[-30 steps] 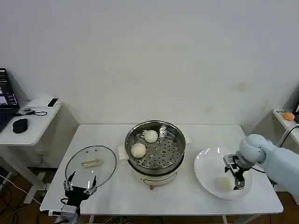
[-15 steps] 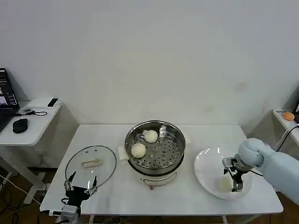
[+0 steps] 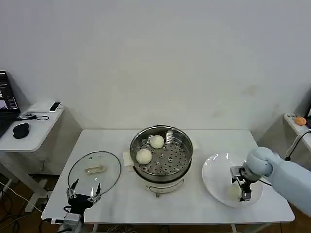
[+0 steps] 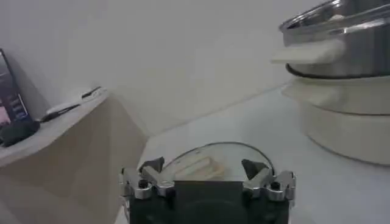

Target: Take steamed baozi put them in steamer then cover it.

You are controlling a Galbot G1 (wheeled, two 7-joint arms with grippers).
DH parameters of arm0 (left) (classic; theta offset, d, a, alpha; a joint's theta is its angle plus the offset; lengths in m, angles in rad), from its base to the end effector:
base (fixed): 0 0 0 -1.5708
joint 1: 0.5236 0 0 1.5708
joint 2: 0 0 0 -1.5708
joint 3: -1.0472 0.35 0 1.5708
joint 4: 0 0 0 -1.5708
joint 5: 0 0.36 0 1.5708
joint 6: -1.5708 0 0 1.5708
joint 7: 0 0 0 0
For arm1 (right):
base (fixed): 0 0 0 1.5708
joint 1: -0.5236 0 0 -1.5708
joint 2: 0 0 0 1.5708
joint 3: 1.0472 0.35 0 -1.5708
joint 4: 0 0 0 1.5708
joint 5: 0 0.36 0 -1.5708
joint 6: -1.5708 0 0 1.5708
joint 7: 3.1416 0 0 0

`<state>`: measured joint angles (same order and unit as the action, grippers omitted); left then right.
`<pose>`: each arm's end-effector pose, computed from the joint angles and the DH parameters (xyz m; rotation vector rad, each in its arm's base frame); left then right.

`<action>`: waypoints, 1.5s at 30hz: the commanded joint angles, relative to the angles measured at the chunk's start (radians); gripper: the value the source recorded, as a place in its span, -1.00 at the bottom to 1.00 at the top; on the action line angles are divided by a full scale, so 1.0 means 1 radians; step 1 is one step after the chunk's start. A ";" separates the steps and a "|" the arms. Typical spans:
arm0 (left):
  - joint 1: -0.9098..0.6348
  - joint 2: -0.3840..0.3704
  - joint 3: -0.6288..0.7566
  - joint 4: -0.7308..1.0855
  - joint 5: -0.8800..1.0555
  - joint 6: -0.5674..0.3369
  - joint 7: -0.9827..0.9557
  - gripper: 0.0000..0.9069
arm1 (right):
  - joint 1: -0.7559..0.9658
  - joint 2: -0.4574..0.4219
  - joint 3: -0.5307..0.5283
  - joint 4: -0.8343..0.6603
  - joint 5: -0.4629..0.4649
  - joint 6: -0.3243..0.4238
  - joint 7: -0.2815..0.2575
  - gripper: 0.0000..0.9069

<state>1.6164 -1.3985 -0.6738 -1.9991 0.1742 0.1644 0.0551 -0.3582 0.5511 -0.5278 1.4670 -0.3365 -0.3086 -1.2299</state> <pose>0.1708 0.0826 -0.3338 0.0241 -2.7855 -0.5474 0.4345 -0.1672 -0.2480 1.2282 -1.1780 1.3048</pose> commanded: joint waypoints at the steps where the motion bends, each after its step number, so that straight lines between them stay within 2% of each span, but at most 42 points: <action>1: -0.002 -0.001 0.001 0.002 0.000 0.000 0.000 1.00 | -0.009 0.005 0.009 -0.009 -0.002 -0.001 0.006 0.40; 16: -0.015 -0.001 0.005 0.012 0.001 0.001 0.002 1.00 | 0.037 -0.002 0.010 0.000 0.011 0.002 -0.013 0.40; 22: -0.021 0.004 0.001 0.019 -0.001 0.001 0.001 1.00 | 0.126 -0.046 -0.002 0.028 0.068 -0.002 -0.016 0.40; 27: -0.029 0.007 0.003 0.025 -0.001 0.001 0.003 1.00 | 0.243 -0.039 0.001 0.036 0.123 0.000 -0.041 0.40; 30: -0.032 0.009 0.003 0.028 -0.001 0.002 0.003 1.00 | 0.455 0.016 -0.050 -0.005 0.167 0.018 -0.068 0.40; 33: -0.037 0.007 0.003 0.027 -0.001 0.002 0.005 1.00 | 0.602 0.117 -0.098 -0.074 0.205 0.038 -0.075 0.40; 41: -0.035 0.005 -0.015 0.019 -0.005 0.002 0.003 1.00 | 0.737 0.332 -0.136 -0.155 0.269 0.070 -0.097 0.40; 43: -0.032 0.003 -0.020 0.017 -0.006 0.002 0.003 1.00 | 0.748 0.398 -0.136 -0.199 0.268 0.151 -0.094 0.40; 45: -0.026 0.003 -0.021 0.009 -0.005 0.001 0.002 1.00 | 0.753 0.445 -0.143 -0.225 0.265 0.202 -0.093 0.40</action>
<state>1.5867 -1.3947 -0.6906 -1.9858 0.1688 0.1659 0.0576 0.2118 0.7658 -0.6304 1.3564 -0.1270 -0.2357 -1.3090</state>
